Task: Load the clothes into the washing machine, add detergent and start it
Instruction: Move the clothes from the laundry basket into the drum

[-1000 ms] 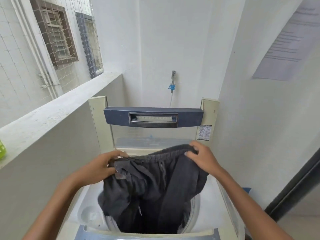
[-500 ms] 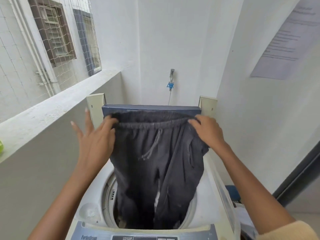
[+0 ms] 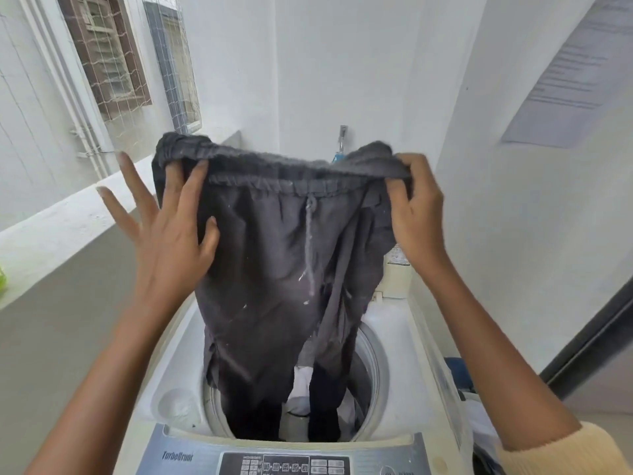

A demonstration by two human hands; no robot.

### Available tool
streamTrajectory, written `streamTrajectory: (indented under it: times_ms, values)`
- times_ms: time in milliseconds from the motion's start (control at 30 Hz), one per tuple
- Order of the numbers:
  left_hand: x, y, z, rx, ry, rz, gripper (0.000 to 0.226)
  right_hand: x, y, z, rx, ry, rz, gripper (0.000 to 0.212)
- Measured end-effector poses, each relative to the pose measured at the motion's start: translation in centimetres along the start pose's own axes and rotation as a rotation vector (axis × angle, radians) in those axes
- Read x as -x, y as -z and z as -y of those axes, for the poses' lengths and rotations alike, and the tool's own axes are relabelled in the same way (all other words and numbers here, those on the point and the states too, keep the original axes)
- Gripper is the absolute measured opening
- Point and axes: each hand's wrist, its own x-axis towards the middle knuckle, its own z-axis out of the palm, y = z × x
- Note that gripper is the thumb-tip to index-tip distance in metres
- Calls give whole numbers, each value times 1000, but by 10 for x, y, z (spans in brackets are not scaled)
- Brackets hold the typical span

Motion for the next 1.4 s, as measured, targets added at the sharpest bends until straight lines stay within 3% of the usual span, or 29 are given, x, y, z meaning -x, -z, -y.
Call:
streamTrajectory:
  times_ms: [67,133,267,333,400,500,600,733,900,1067,1233,1400]
  values:
    - [13,-24,8,14,5,37,70,25,-12,-21,46,5,48,20]
    - [31,-56,15,25,1,185,71,61,-26,-55,127,-64,187,21]
    - [84,-118,20,242,94,773,43,134,-31,-124,266,-458,797,44]
    - [106,-129,15,304,175,873,28,163,-20,-145,238,-667,1078,52]
    - [117,-136,6,277,169,913,26,183,-5,-156,192,-806,1160,50]
    - [120,-144,-12,321,143,1024,28,196,23,-164,110,-960,1032,30]
    - [120,-158,-32,352,107,1185,19,190,63,-165,-108,-1183,692,16]
    - [116,-174,-85,418,106,1214,13,192,138,-179,-259,-1331,144,18]
    - [109,-185,-198,627,-13,1278,24,223,245,-206,-158,-1486,-234,19]
    - [117,-195,-327,730,-160,1389,27,259,329,-235,-129,-1611,-413,17]
    - [158,-242,-448,630,-239,1661,29,306,377,-277,-134,-1770,-492,17]
    - [241,-315,-507,544,116,1963,22,365,378,-330,-138,-1939,-423,11]
